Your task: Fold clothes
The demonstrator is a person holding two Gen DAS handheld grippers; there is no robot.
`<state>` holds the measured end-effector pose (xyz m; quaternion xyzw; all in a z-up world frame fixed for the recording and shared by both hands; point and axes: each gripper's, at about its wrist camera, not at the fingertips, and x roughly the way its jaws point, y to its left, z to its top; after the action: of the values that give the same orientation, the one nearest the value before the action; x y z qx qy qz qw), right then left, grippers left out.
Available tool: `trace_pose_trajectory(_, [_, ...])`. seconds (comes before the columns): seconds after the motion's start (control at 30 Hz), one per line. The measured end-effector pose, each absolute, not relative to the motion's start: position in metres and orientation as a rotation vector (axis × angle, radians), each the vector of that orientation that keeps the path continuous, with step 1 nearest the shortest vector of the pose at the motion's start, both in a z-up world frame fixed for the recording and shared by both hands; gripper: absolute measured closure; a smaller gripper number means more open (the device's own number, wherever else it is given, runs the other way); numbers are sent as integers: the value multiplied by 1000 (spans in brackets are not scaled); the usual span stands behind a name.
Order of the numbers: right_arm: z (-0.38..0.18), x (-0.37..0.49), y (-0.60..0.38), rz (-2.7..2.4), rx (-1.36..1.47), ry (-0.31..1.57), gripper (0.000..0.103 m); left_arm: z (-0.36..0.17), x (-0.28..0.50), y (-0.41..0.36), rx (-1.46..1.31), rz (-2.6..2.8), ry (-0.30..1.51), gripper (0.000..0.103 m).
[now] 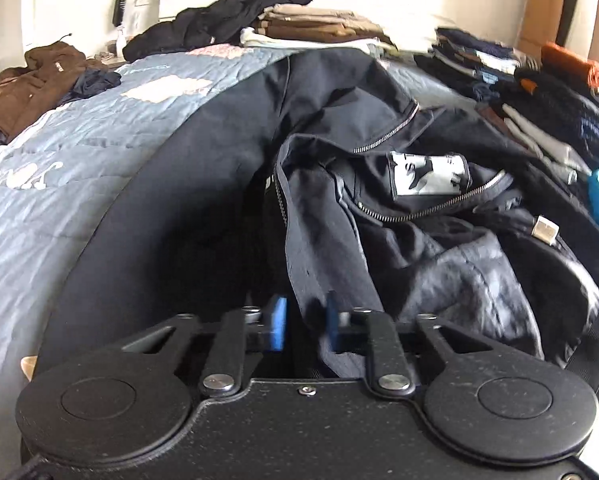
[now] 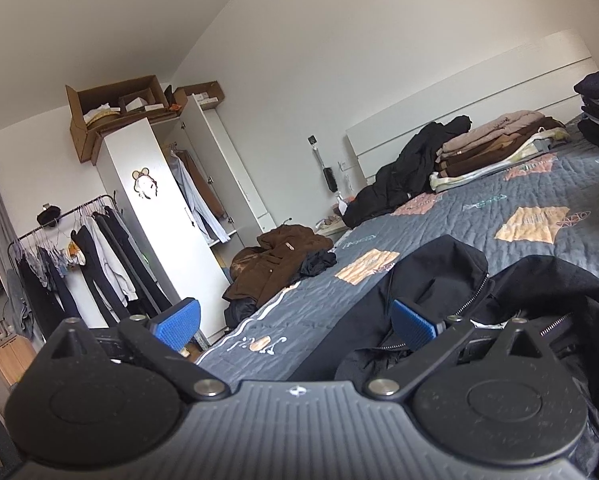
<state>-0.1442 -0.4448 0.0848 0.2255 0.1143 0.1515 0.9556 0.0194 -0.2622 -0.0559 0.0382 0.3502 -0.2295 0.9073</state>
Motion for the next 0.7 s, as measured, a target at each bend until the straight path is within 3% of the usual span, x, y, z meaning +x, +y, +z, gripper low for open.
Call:
trace_pose_trajectory(0.3, [81, -152, -453, 285, 425, 415, 1, -39, 5, -290, 71, -559, 673, 98])
trace_pose_trajectory(0.7, [90, -176, -474, 262, 458, 354, 1, -33, -31, -353, 80, -759, 645, 103])
